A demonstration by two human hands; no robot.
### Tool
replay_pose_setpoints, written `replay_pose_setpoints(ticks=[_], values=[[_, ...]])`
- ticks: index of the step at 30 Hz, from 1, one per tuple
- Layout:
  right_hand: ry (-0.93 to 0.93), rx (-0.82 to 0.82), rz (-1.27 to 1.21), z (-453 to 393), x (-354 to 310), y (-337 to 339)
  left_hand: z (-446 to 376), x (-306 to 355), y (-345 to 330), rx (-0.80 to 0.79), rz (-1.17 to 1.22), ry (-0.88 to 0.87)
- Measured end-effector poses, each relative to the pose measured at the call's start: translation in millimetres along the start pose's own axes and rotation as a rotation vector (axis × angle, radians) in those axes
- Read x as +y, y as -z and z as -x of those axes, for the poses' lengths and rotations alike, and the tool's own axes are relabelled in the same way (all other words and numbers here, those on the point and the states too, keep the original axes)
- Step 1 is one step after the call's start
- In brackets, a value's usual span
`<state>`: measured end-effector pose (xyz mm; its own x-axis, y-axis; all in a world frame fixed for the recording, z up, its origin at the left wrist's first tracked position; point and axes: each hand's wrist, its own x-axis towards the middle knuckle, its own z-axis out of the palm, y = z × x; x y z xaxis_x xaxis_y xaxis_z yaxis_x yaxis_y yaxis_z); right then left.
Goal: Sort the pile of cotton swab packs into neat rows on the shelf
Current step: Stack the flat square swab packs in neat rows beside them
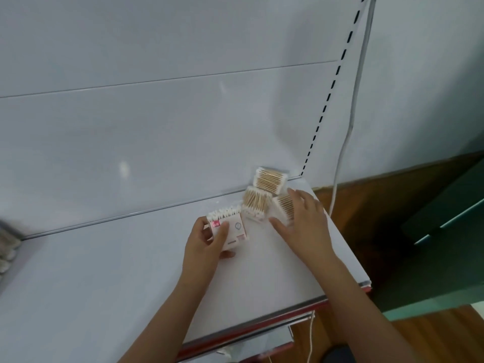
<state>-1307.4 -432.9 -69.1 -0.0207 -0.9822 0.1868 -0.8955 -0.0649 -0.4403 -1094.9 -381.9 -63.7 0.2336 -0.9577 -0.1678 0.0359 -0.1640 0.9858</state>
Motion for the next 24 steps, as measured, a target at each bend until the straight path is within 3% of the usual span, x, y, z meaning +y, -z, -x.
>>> replay_pose_setpoints(ticks=[2, 5, 9, 11, 14, 17, 21, 24], values=[[-0.034, -0.076, 0.025, -3.0, 11.4, -2.0, 2.8, -5.3, -5.3, -0.019, -0.082, -0.04], [0.011, -0.046, -0.078, -3.2, 10.1, -2.2, 5.1, -8.6, -5.4, -0.036, -0.158, -0.082], [-0.044, 0.054, -0.465, 9.7, -8.1, 8.3, 5.3, -7.0, -3.6, -0.014, -0.113, -0.077], [-0.086, -0.024, -0.743, 17.4, -19.4, 14.6, 6.0, -6.6, -4.6, -0.005, -0.108, -0.086], [-0.009, -0.202, -0.935, 22.9, -31.4, 11.5, 7.1, -7.3, -4.1, 0.001, -0.102, -0.114], [0.0, -0.279, -0.912, 26.1, -41.7, -4.3, 11.1, -5.0, -3.8, -0.02, -0.035, -0.118], [0.117, -0.156, -0.593, 33.2, -50.6, -22.9, 14.1, -1.7, -3.1, -0.087, -0.021, -0.083], [0.093, -0.222, -0.63, 33.7, -56.4, -25.7, 18.9, 0.4, 6.4, -0.095, -0.021, -0.067]])
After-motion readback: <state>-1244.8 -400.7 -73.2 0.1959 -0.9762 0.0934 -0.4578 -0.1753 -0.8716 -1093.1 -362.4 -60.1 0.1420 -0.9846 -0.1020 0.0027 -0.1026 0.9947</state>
